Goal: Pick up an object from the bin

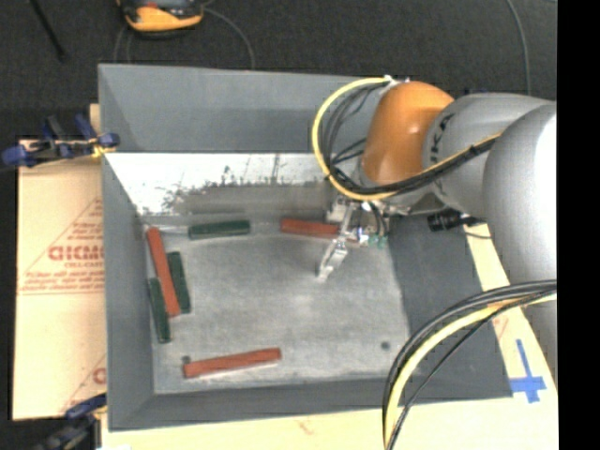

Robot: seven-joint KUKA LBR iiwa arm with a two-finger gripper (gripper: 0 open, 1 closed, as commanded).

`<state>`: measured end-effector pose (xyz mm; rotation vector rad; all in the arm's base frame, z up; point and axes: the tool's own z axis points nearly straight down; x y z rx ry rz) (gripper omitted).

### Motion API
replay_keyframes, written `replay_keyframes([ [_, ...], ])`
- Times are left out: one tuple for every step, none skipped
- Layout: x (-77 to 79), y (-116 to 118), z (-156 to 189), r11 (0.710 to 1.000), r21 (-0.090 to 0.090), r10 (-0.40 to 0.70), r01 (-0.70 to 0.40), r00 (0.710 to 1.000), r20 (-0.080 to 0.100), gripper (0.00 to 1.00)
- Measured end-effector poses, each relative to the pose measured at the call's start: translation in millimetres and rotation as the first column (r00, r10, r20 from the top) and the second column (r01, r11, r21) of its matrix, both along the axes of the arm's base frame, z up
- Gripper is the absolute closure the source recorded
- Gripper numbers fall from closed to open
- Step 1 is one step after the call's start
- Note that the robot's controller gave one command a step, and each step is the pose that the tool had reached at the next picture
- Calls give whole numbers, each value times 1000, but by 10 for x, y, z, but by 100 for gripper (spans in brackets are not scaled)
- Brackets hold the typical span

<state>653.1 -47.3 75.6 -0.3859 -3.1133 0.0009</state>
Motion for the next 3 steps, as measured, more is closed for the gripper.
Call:
replay_keyframes([
  [25,55,51,1000,0,5,-5,1000,8,100],
  [28,70,54,1000,-2,6,-6,1000,10,100],
  [58,37,670,1000,-2,4,-4,1000,17,100],
])
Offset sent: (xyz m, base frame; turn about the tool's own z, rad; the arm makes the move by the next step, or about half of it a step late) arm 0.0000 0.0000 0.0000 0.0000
